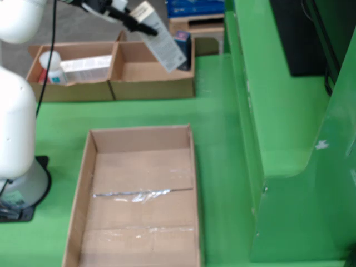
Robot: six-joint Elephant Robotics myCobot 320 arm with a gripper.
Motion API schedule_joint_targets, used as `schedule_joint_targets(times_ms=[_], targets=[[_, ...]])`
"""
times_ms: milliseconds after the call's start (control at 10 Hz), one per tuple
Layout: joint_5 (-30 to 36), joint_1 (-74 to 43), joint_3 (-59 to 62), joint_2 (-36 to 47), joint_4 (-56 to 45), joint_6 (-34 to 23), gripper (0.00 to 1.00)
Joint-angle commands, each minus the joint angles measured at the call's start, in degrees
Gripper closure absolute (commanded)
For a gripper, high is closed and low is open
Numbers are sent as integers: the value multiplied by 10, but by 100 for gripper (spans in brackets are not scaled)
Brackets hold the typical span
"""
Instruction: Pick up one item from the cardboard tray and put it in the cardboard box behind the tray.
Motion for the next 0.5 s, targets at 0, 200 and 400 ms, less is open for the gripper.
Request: schedule_joint_targets(times_ms=[0,200,400], targets=[[-145,158,13,-77,230,-32,100],[-100,228,13,-175,477,-101,100],[-99,335,13,-214,478,-74,100]])
